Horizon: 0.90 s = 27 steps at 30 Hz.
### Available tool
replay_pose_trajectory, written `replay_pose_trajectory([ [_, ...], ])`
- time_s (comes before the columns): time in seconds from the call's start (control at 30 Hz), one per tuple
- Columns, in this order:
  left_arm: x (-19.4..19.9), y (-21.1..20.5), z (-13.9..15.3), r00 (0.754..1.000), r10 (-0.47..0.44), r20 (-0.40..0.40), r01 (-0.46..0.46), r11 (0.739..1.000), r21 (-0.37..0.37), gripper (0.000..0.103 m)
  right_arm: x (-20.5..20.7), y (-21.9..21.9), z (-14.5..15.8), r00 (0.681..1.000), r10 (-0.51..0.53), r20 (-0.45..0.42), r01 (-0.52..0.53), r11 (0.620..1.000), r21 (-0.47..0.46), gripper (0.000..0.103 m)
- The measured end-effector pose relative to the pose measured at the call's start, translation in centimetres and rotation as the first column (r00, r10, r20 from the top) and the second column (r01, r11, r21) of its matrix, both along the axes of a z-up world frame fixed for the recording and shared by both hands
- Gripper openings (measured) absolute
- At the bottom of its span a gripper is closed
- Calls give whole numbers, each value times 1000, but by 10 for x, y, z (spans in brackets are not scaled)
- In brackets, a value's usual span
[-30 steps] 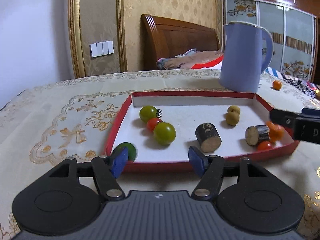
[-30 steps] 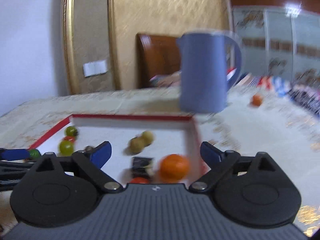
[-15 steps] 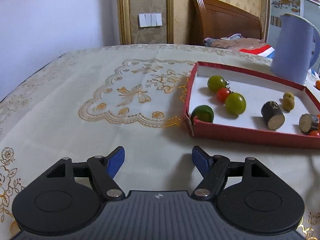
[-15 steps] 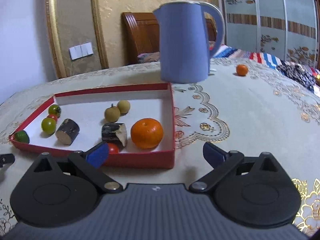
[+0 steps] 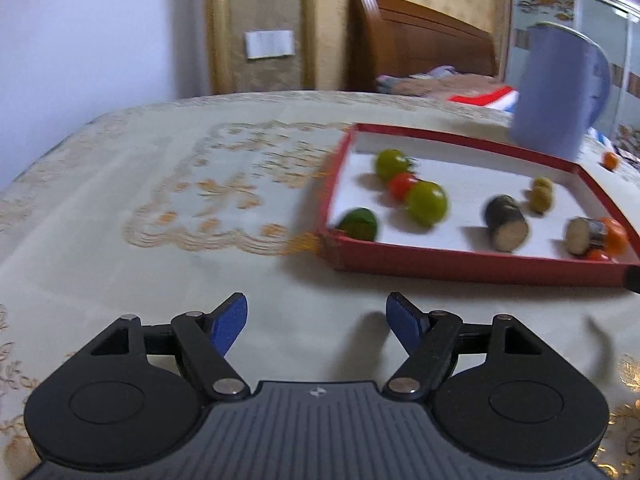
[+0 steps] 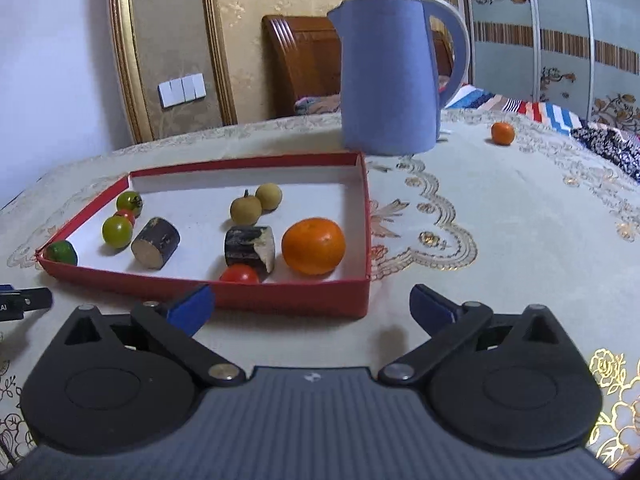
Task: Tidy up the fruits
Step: 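Withdraw both open grippers away from the tray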
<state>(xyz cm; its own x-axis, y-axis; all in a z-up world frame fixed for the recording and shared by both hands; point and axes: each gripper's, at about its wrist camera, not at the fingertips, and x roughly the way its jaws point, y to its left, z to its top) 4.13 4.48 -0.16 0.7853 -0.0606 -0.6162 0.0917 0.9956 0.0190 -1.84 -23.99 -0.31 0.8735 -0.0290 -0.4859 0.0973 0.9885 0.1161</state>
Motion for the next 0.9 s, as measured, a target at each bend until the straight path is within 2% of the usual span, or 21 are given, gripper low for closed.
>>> replay_pose_trajectory([
  [0.07,0,-9,-1,1000,3,10,-3,998,56,76,-2,0,0,1000,-8,4,8,1000,0,103],
  [0.13,-1,-13,-1,1000,2,16,-3,997,74,76,-2,-1,1,1000,-6,9,6,1000,2,103],
  [0.3,-2,-11,0,999,32,14,-33,996,82,76,1,1,-1,1000,0,-10,-1,1000,-5,103],
  [0.43,-9,-11,4,999,1,42,-4,997,76,77,4,-3,-4,999,-4,-32,5,1000,19,103],
  [0.53,-15,-12,8,998,-6,60,3,999,53,90,4,-6,-5,999,-4,-32,5,999,40,103],
  [0.7,-24,-22,12,996,-39,84,33,997,74,91,-6,5,1,1000,14,5,-14,1000,-14,103],
  [0.9,-32,-34,15,991,-55,121,45,995,90,91,-10,18,4,999,48,7,-47,999,-24,103],
])
